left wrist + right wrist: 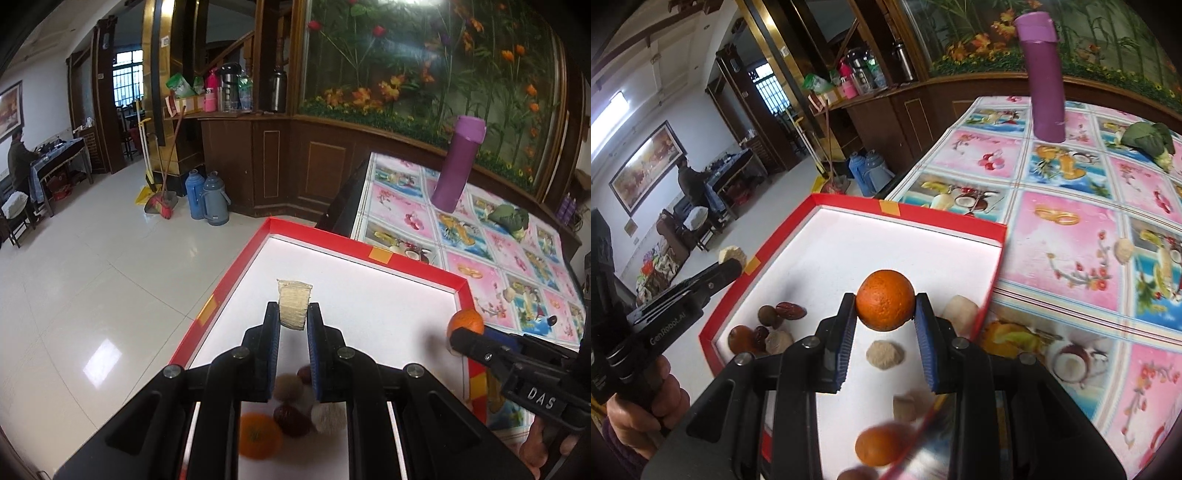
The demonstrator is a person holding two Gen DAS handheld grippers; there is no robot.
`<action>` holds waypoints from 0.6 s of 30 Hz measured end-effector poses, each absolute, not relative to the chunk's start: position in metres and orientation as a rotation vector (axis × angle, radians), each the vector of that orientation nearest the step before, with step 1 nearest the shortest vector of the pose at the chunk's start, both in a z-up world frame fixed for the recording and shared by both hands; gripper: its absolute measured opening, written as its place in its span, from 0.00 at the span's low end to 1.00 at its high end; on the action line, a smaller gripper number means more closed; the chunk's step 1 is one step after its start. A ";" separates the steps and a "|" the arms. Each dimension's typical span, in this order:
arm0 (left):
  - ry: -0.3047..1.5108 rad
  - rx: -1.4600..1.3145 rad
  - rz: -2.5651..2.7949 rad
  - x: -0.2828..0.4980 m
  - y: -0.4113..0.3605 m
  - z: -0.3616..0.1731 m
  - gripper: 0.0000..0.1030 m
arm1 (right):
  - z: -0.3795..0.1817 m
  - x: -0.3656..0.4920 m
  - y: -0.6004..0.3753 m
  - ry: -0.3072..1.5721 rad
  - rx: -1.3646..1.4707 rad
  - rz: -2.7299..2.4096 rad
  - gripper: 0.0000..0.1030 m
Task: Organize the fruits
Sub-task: 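Carry the orange and the beige chunk toward the white tray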
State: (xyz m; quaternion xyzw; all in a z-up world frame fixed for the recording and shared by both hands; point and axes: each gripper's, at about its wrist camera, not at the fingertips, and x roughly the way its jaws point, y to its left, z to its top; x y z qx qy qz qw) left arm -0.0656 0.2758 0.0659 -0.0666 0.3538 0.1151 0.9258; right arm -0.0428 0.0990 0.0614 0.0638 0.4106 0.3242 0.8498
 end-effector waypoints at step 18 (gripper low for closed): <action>0.910 -0.156 0.253 -0.020 0.282 0.037 0.12 | 0.031 0.003 0.130 0.998 0.097 0.657 0.33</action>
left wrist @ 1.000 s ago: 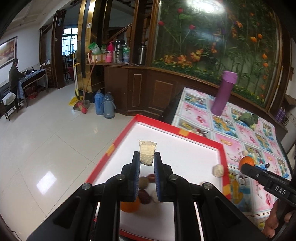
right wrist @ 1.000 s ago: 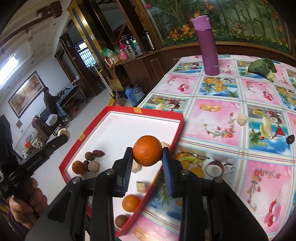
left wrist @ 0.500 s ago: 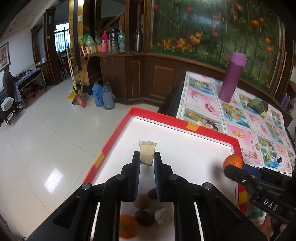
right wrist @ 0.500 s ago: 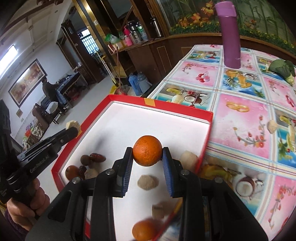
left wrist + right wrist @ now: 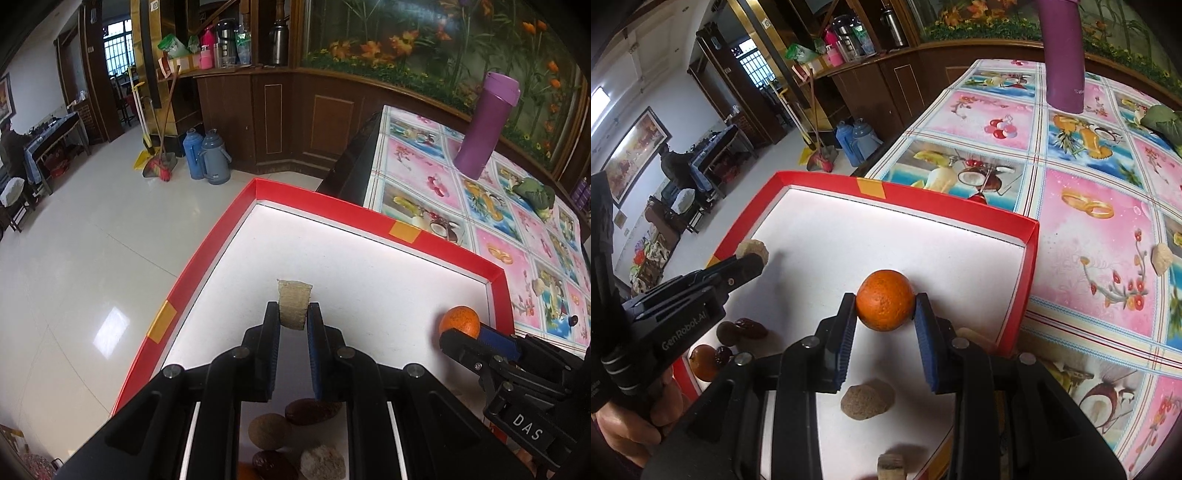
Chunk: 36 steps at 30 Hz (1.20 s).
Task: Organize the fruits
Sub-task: 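Carry the orange and the beige chunk toward the white tray, then open both tools to drop the orange and chunk into the tray, then move both open tools back to the fruit on the tablecloth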
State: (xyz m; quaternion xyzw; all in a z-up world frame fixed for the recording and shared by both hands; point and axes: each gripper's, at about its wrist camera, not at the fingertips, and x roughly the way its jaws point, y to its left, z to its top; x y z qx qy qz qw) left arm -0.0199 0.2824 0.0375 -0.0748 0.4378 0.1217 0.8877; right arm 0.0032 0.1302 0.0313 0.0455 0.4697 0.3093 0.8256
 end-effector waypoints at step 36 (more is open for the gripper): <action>0.780 -0.128 0.190 -0.065 0.236 0.087 0.51 | 0.079 -0.039 0.026 0.852 0.134 0.584 0.41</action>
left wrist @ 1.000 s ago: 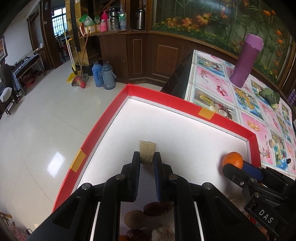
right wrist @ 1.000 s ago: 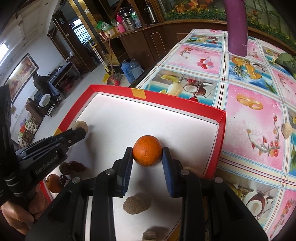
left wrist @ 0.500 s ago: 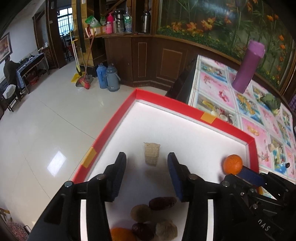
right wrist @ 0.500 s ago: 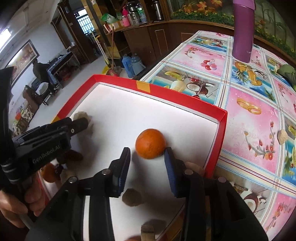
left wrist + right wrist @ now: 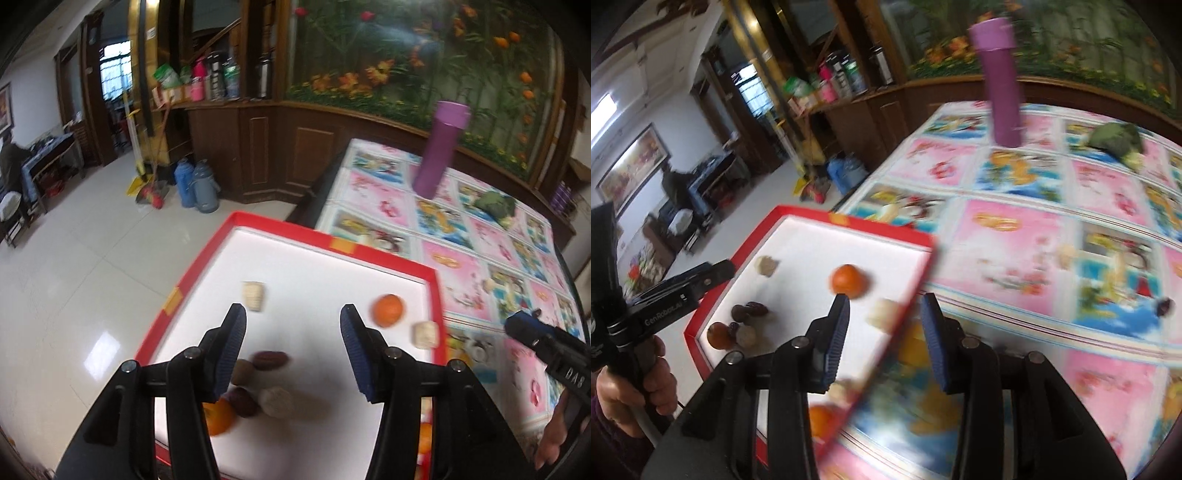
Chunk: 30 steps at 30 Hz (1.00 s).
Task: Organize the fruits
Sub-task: 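Move both open tools back to the fruit on the tablecloth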
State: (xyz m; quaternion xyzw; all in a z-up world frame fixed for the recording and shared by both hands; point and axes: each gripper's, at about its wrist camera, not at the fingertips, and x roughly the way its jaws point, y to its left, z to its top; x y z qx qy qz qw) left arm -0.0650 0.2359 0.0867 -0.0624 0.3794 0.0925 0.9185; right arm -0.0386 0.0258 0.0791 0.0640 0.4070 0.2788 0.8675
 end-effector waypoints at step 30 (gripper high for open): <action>0.852 0.128 -0.069 -0.070 0.075 0.080 0.58 | 0.041 -0.048 -0.203 0.834 0.291 0.202 0.41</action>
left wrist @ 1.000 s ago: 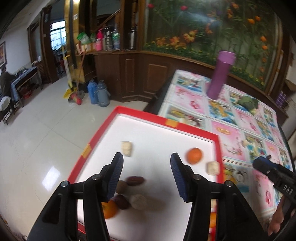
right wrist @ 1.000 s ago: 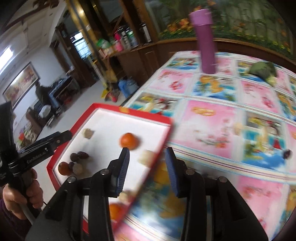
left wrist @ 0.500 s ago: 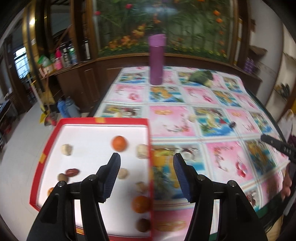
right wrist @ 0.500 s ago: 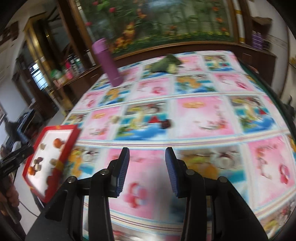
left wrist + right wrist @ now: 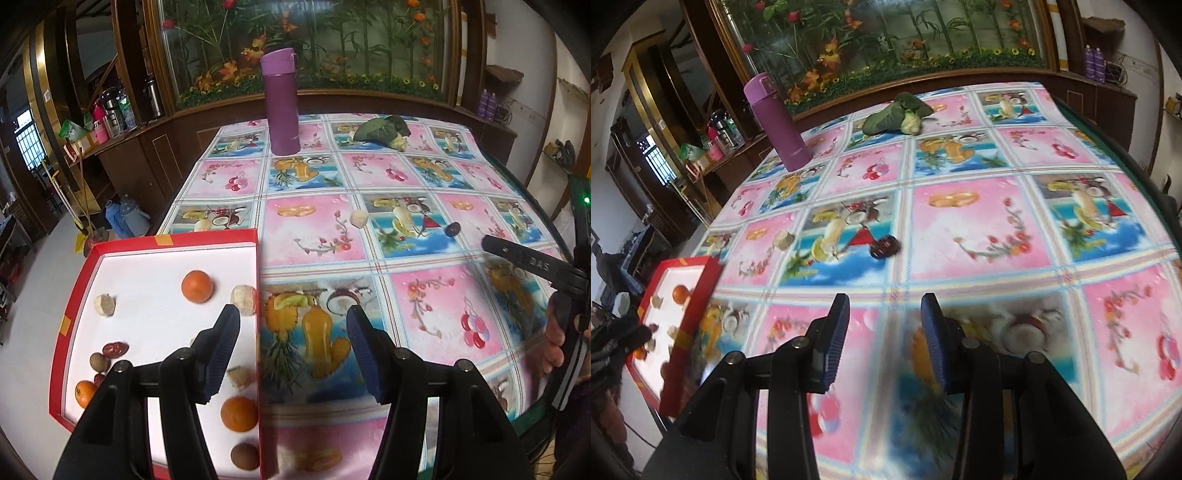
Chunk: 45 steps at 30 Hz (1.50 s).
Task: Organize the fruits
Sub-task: 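Move both open tools back to the fruit on the tablecloth, then close the right tool on a red date while the left tool grasps a beige round chunk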
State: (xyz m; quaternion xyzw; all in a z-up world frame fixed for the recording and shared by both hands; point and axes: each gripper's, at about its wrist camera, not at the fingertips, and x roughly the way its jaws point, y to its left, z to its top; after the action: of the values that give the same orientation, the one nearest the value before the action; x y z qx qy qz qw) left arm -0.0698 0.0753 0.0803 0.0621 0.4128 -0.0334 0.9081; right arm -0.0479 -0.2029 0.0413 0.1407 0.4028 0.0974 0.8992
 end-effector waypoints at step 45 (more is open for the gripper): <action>0.986 0.104 -0.177 0.092 -0.003 0.005 0.42 | 0.028 0.017 -0.197 0.843 0.344 0.073 0.25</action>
State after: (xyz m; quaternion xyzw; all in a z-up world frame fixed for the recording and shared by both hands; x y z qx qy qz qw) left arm 0.0916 -0.0034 0.0052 0.0497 0.4724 -0.0850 0.8759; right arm 0.0172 -0.1965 0.0281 0.1660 0.4071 0.0355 0.8975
